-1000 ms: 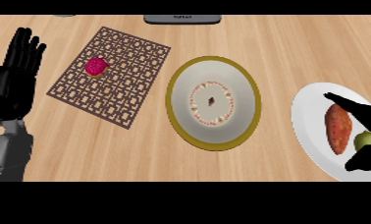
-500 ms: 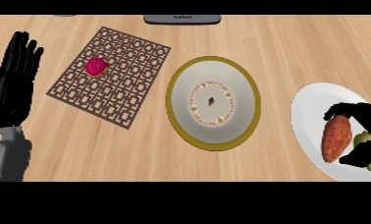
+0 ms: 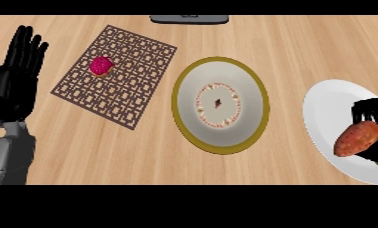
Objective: Pick the sweet potato from the plate and place it in the bowl
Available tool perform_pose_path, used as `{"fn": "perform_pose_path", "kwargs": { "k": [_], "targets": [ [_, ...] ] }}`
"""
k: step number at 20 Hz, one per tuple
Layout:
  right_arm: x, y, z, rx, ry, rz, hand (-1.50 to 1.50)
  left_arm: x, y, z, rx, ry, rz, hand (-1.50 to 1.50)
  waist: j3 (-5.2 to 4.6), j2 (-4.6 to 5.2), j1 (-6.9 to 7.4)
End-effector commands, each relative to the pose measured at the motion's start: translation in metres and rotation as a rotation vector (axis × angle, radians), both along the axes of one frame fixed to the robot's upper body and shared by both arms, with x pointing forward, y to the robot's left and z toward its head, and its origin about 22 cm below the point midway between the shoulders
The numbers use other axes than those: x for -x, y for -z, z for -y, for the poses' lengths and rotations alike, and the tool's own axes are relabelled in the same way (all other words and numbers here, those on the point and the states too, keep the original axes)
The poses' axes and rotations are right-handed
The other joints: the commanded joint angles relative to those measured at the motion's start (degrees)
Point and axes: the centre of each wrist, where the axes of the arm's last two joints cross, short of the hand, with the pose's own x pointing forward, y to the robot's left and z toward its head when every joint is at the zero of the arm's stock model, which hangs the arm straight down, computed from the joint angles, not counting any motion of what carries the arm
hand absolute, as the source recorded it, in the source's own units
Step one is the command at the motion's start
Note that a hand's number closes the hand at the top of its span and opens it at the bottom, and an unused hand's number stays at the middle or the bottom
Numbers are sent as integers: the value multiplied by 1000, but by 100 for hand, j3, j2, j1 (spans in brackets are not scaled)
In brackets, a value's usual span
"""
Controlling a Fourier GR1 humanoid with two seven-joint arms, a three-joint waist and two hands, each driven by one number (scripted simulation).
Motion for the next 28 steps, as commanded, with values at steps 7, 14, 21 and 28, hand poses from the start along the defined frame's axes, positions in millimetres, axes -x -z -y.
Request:
{"fn": "perform_pose_path", "kwargs": {
  "k": [7, 14, 21, 28],
  "targets": [
    [-23, -64, 78, 144, -144, 112, 150, -9, -3, 9, 7, 42, 19, 0, 32, 87, 260],
    [-30, -114, 104, 99, -124, 311, 150, 0, 7, -10, 3, 34, -7, 0, 16, 36, 138],
    [-59, -164, 85, -138, -300, 465, 150, 1, 1, -4, 3, 5, -7, 0, 6, -21, 57],
    [-83, -201, 59, -442, -413, 441, 150, 3, 13, -13, -16, -19, -21, 0, -18, -90, -88]
  ]
}}
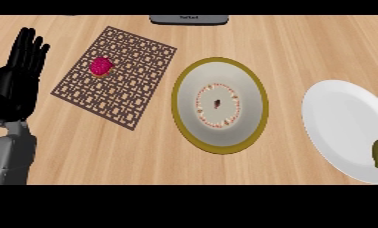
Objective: Pick the sweet potato from the plate and place it in the bowl
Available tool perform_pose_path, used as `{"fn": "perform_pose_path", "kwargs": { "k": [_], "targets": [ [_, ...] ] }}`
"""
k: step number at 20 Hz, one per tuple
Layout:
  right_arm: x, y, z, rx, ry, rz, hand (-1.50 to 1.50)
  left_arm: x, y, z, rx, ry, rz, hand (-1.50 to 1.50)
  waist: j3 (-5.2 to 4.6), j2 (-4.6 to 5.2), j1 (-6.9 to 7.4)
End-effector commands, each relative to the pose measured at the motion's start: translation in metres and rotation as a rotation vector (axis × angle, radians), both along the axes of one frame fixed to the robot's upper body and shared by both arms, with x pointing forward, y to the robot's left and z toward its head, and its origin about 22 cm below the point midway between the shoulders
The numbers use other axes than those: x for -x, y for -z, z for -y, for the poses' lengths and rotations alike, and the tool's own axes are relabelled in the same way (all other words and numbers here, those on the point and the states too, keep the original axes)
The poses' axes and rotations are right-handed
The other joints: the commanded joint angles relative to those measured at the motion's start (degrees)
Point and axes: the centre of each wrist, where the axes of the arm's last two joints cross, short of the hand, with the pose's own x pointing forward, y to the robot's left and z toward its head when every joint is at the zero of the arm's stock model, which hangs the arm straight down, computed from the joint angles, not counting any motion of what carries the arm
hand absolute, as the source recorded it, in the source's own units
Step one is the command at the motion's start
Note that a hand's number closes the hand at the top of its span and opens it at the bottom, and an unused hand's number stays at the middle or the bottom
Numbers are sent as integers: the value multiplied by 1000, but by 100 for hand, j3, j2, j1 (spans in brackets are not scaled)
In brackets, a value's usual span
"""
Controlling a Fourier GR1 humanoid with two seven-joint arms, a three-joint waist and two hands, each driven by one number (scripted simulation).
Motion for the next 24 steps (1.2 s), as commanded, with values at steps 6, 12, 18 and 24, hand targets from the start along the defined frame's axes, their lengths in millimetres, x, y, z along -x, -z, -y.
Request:
{"fn": "perform_pose_path", "kwargs": {
  "k": [6, 12, 18, 24],
  "targets": [
    [-47, -46, -75, -194, -325, -140, 150, -5, -13, -3, 4, -16, -3, 0, -15, -60, -141],
    [-70, -49, -147, -181, -370, -197, 150, 12, 4, -14, 1, -26, -25, 0, -14, -88, -191],
    [-70, -37, -225, -94, -420, -267, 150, 3, -8, -9, 16, -36, -13, 0, -4, -68, -246],
    [-45, -18, -285, -96, -430, -330, 150, 11, -13, -3, 10, -25, -1, 0, 2, -61, -201]
  ]
}}
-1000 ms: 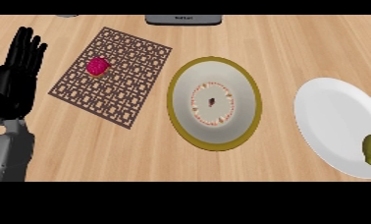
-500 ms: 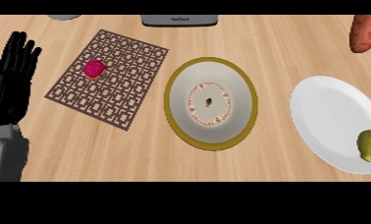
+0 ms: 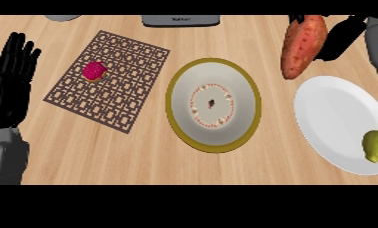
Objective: Pick the sweet potato from the plate and place it in the bowl
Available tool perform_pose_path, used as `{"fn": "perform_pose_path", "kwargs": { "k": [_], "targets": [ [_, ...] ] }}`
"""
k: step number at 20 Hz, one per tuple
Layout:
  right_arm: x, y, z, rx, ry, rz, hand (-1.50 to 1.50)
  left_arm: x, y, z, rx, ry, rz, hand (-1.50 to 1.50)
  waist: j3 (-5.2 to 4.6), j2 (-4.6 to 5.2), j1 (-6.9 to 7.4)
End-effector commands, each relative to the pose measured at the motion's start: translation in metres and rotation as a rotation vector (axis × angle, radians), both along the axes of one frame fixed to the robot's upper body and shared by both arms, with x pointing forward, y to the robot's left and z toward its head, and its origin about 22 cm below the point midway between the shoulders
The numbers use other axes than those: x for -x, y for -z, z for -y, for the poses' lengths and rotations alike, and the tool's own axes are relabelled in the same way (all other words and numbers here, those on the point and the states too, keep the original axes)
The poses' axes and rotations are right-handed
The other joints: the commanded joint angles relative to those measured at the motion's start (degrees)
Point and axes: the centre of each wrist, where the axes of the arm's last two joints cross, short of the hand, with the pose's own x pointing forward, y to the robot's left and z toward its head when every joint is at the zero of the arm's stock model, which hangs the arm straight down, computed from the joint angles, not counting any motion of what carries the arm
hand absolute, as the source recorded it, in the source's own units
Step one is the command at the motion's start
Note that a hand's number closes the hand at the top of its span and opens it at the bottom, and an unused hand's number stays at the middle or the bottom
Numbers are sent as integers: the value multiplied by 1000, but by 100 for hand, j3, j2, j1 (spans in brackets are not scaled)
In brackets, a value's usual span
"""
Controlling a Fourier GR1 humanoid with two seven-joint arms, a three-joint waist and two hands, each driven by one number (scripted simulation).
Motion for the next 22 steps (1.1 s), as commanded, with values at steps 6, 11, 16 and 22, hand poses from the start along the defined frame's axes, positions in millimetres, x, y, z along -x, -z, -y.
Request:
{"fn": "perform_pose_path", "kwargs": {
  "k": [6, 11, 16, 22],
  "targets": [
    [54, 60, -64, 74, 20, -32, 150, -3, 5, 5, 4, 22, 6, 0, 8, 65, 90],
    [44, 110, -77, 165, 143, -41, 150, -8, -19, 2, -5, 36, 0, 0, 11, 88, 172],
    [29, 154, -122, 83, 202, -178, -150, -6, 10, 12, 2, 39, 18, 0, 9, 126, 238],
    [48, 180, -114, -214, 176, -295, -150, -12, 0, 12, 1, 22, 17, 0, 11, 88, 121]
  ]
}}
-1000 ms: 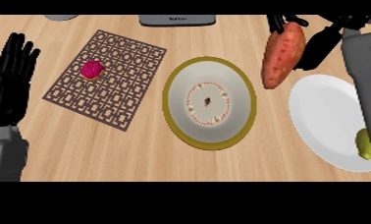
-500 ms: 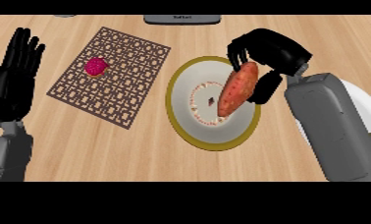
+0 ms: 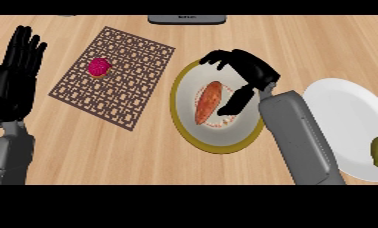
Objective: Pick the sweet potato from the plate and place it in the bowl
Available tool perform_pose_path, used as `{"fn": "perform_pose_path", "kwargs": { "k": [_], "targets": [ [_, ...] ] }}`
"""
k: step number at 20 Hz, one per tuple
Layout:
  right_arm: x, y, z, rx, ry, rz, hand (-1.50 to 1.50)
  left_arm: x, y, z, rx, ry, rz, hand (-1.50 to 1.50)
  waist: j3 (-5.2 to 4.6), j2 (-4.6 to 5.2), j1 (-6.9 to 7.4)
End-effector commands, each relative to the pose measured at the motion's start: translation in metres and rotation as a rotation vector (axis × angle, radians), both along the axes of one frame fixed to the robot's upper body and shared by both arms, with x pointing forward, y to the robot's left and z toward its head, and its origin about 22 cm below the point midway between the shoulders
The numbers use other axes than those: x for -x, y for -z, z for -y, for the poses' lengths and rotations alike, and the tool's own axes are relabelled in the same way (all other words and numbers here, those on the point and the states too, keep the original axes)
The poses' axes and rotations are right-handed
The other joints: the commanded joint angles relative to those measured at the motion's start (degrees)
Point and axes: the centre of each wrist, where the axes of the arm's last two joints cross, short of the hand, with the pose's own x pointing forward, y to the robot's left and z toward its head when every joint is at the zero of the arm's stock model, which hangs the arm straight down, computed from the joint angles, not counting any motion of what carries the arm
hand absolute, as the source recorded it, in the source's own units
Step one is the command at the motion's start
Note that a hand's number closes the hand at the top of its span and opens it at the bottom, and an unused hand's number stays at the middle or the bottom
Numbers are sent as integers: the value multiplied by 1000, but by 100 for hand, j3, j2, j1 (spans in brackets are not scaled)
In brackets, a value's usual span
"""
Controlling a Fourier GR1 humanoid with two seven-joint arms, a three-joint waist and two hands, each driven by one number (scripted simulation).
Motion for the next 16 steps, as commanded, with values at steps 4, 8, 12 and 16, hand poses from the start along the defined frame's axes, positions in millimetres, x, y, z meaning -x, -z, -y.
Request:
{"fn": "perform_pose_path", "kwargs": {
  "k": [4, 8, 12, 16],
  "targets": [
    [-6, -1, 20, -311, 137, 81, -150, -1, -8, -2, -8, -4, 7, 0, 2, -11, -24],
    [-28, -18, 32, -431, 247, 112, -150, -7, 2, 1, -10, -17, 12, 0, -1, 15, -7],
    [-35, -38, 104, -455, 378, 118, -150, 5, 11, 13, 6, 15, -7, 0, 0, -7, -18],
    [-51, -32, 159, -526, 442, 94, -150, 5, -2, -5, 12, 16, 2, 0, 2, 34, 91]
  ]
}}
